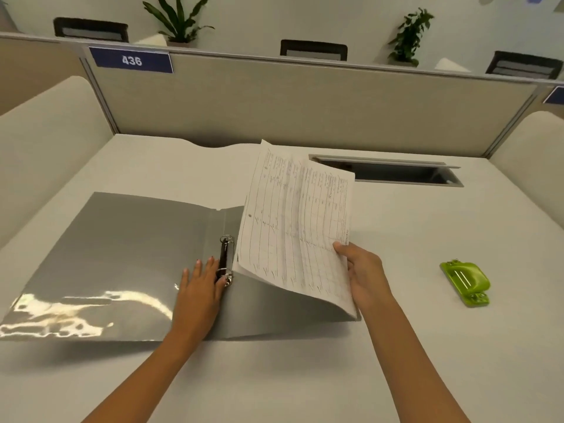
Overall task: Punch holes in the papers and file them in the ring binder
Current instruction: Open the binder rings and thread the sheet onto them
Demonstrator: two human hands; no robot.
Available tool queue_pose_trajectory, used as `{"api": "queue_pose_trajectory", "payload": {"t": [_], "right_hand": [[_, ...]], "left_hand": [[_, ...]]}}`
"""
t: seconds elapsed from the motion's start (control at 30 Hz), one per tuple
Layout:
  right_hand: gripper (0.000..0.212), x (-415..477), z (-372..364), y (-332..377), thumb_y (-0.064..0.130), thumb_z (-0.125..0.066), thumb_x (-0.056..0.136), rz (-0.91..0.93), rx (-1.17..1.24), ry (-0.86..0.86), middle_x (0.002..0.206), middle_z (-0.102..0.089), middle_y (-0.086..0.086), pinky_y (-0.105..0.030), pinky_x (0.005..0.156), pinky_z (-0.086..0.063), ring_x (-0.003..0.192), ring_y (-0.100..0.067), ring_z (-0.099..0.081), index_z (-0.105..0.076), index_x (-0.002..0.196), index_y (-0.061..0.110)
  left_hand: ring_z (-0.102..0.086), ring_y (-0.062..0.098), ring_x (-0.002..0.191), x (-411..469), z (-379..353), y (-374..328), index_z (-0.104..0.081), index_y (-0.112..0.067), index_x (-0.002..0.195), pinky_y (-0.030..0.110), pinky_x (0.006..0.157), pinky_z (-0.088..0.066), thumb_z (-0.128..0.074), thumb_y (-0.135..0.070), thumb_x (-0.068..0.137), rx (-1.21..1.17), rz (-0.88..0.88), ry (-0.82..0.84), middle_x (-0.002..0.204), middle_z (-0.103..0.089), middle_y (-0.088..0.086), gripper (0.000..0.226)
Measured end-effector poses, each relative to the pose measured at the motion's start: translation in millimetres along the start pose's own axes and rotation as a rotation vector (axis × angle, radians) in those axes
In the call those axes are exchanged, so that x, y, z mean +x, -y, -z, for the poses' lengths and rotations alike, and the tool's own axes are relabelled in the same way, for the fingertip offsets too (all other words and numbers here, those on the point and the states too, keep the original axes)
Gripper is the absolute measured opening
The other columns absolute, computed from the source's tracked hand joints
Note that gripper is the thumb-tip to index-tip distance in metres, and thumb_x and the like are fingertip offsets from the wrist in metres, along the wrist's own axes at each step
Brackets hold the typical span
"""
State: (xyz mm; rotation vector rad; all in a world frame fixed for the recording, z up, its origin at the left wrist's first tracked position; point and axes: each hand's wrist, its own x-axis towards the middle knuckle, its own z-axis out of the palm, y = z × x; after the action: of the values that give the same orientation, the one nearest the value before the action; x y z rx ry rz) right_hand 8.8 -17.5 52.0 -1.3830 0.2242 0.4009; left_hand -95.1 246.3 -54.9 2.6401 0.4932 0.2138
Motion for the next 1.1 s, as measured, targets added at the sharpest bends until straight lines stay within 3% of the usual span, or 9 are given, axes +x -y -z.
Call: {"api": "queue_pose_trajectory", "payload": {"t": [0.1,0.2,0.27,0.5,0.63,0.8,0.9,1.1], "right_hand": [[0.021,0,-1,-10,0.020,-0.058,0.092,0.007,0.034,-0.043,0.102,-0.075,-0.002,-0.044,0.082,-0.056,0.089,-0.027,-0.073,-0.069,0.110,0.016],[0.022,6,2,-20,0.018,-0.059,0.092,-0.027,0.104,-0.052,0.106,-0.074,-0.005,-0.047,0.085,-0.054,0.094,-0.029,-0.071,-0.068,0.111,0.014],[0.024,11,5,-25,0.016,-0.060,0.091,-0.086,0.176,-0.048,0.108,-0.073,-0.009,-0.048,0.088,-0.053,0.098,-0.031,-0.069,-0.067,0.114,0.010],[0.030,32,12,-43,0.011,-0.062,0.089,-0.179,0.303,-0.113,0.114,-0.069,-0.016,-0.047,0.088,-0.054,0.104,-0.033,-0.065,-0.064,0.118,0.003],[0.031,36,19,-52,0.012,-0.064,0.087,-0.205,0.300,-0.119,0.116,-0.069,-0.015,-0.054,0.094,-0.050,0.108,-0.036,-0.065,-0.065,0.117,0.004],[0.029,46,23,-50,0.005,-0.065,0.082,-0.253,0.329,-0.199,0.112,-0.070,-0.016,-0.050,0.084,-0.055,0.102,-0.035,-0.066,-0.065,0.111,0.001],[0.023,50,22,-51,0.001,-0.064,0.082,-0.268,0.338,-0.229,0.109,-0.070,-0.015,-0.046,0.077,-0.056,0.099,-0.033,-0.066,-0.065,0.105,0.002],[0.015,58,21,-50,-0.002,-0.063,0.081,-0.286,0.320,-0.260,0.106,-0.070,-0.015,-0.046,0.079,-0.056,0.092,-0.030,-0.067,-0.064,0.094,0.004]], "left_hand": [[-0.042,0.030,0.132,-13,-4,-17,-0.051,-0.023,0.133,0.048,0.115,-0.026,-0.030,-0.043,0.099,-0.184,-0.021,0.019,0.141,-0.052,0.003,0.045],[-0.066,0.023,0.093,-20,-3,-36,-0.064,-0.027,0.110,0.039,0.083,-0.054,-0.056,-0.022,0.094,-0.346,-0.005,-0.094,0.104,-0.070,0.002,0.019],[-0.068,0.015,0.080,-23,-2,-47,-0.069,-0.021,0.105,0.028,0.077,-0.055,-0.064,-0.015,0.089,-0.379,-0.025,-0.146,0.092,-0.074,-0.003,0.018],[-0.062,0.003,0.083,-24,-9,-60,-0.069,-0.019,0.092,0.018,0.079,-0.051,-0.067,-0.012,0.086,-0.419,-0.148,-0.165,0.091,-0.066,-0.012,0.009],[-0.063,0.001,0.085,-27,-10,-64,-0.070,-0.024,0.087,0.009,0.077,-0.048,-0.069,-0.012,0.084,-0.529,-0.083,-0.190,0.085,-0.066,-0.021,0.013],[-0.065,0.003,0.079,-20,-8,-69,-0.074,-0.019,0.075,0.013,0.074,-0.050,-0.070,-0.002,0.078,-0.651,0.102,-0.164,0.078,-0.070,-0.015,0.018],[-0.065,0.003,0.076,-18,-9,-68,-0.072,-0.019,0.071,0.016,0.073,-0.051,-0.070,0.003,0.076,-0.668,0.134,-0.170,0.076,-0.070,-0.015,0.022],[-0.066,0.004,0.076,-15,-9,-65,-0.070,-0.015,0.069,0.022,0.073,-0.053,-0.067,0.007,0.076,-0.675,0.145,-0.173,0.074,-0.071,-0.011,0.024]]}}
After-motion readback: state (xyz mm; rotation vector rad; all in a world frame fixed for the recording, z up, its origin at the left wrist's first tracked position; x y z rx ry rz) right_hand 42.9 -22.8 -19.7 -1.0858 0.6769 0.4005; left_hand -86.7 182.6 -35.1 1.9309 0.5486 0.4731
